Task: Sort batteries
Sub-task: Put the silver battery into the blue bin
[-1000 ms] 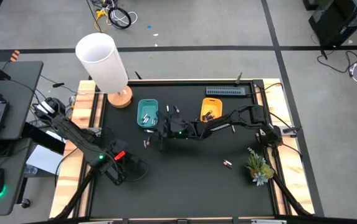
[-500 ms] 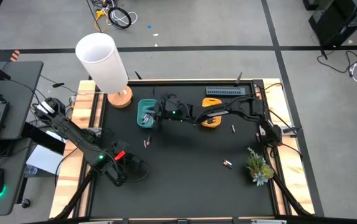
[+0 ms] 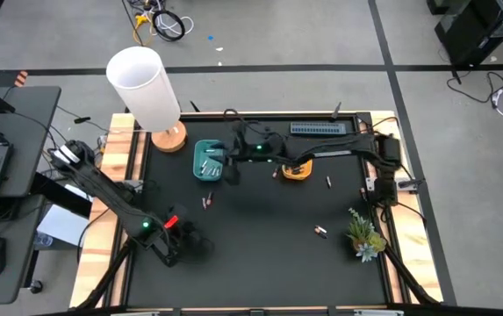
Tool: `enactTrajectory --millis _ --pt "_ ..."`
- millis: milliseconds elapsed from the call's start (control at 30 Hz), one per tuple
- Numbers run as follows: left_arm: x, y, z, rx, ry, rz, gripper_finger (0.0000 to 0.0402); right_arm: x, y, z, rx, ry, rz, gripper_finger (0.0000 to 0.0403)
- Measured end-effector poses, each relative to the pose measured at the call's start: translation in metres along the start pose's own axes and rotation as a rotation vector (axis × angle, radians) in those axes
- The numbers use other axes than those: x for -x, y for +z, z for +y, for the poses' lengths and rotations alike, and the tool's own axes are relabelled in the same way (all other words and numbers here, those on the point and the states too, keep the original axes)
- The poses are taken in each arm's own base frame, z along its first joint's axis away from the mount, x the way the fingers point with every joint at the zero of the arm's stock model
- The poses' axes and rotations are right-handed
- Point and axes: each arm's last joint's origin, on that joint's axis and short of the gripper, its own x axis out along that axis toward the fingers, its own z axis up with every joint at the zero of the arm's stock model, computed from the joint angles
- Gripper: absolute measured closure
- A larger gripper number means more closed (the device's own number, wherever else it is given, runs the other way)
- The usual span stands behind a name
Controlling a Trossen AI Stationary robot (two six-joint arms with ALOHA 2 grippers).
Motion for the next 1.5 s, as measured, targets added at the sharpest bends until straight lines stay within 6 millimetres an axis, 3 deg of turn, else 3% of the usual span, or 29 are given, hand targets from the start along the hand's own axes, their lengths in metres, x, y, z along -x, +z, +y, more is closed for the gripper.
enactTrajectory --millis 167,300,433,600,800,1100,1367,1500 --pt "-0.021 -0.012 0.000 -0.256 0.082 -0.034 0.0188 0.046 0.017 0.022 0.037 0.098 0.057 0.0256" --pt "-0.033 -0.014 0.001 -0.273 0.124 -0.091 0.0188 0.082 0.017 0.039 0.013 0.140 0.079 0.0266" --pt "-0.043 -0.016 -0.002 -0.279 0.128 -0.260 0.0188 0.112 0.008 0.057 -0.016 0.155 0.085 0.0276" --pt "-0.055 -0.019 0.000 -0.223 0.153 -0.348 0.0188 0.139 -0.006 0.075 -0.053 0.155 0.101 0.0283" --pt "-0.071 -0.022 0.006 -0.139 0.199 -0.399 0.0188 0.155 -0.016 0.089 -0.095 0.160 0.116 0.0288" --pt "-0.094 -0.016 0.015 -0.117 0.304 -0.400 0.0188 0.160 -0.022 0.099 -0.097 0.182 0.136 0.0290" --pt "-0.100 -0.012 0.017 -0.086 0.325 -0.402 0.0189 0.161 -0.023 0.103 -0.114 0.195 0.139 0.0290" --pt "-0.100 -0.013 0.017 -0.081 0.324 -0.392 0.0217 0.161 -0.023 0.104 -0.115 0.198 0.140 0.0290"
